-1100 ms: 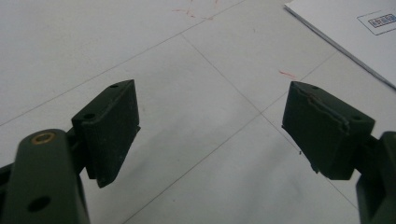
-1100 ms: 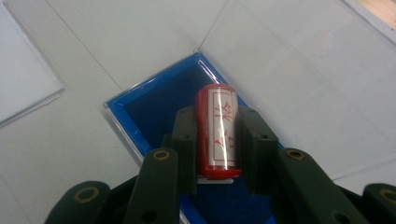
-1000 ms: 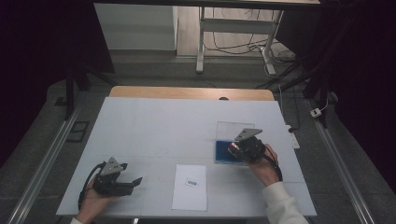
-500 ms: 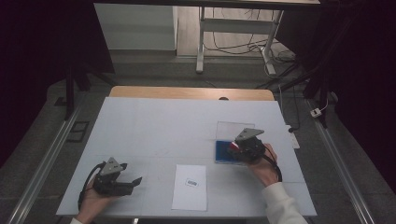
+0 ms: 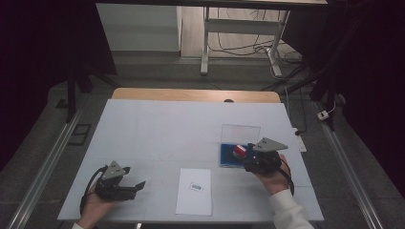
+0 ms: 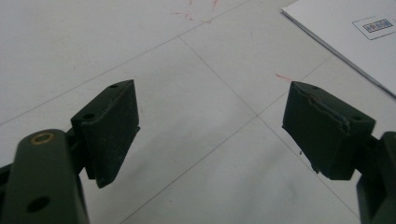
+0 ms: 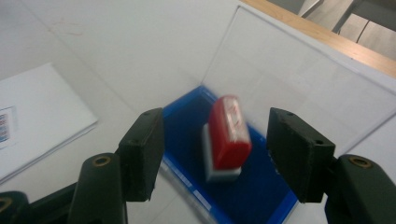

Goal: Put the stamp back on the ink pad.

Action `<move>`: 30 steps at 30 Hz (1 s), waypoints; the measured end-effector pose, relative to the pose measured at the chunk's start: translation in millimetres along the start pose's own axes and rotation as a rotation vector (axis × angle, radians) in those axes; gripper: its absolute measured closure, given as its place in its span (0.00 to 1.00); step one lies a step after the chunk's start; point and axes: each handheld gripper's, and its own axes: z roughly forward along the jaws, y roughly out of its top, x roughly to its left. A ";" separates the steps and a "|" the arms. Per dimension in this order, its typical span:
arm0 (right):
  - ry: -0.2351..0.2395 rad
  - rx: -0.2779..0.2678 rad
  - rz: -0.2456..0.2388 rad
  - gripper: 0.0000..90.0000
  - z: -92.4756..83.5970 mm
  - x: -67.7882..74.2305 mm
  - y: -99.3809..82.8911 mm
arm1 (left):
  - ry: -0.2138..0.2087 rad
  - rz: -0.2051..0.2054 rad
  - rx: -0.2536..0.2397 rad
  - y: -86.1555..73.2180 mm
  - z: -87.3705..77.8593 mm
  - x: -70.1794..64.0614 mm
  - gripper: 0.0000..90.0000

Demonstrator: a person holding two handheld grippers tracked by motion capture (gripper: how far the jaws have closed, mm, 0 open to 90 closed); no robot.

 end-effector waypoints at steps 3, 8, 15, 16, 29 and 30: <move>0.018 -0.003 0.011 0.42 -8.0 4.0 -10.7 | -0.005 0.000 -0.003 0.3 0.3 -0.8 0.21; 0.036 -0.001 0.014 0.42 -18.5 9.5 -32.9 | -0.009 0.002 -0.004 0.9 0.5 -1.3 0.21; 0.069 0.021 0.033 0.42 -26.7 13.0 -58.1 | -0.011 0.005 -0.005 1.7 0.9 -2.5 0.21; 0.071 0.025 0.034 0.42 -28.1 13.5 -60.6 | -0.011 0.006 -0.005 1.7 1.0 -2.7 0.21; 0.099 0.000 0.086 0.42 -39.8 6.0 -77.1 | -0.010 0.009 0.000 1.9 2.1 -3.9 0.21; 0.099 -0.001 0.085 0.42 -40.0 5.4 -77.0 | -0.010 0.010 0.000 1.9 2.1 -3.9 0.21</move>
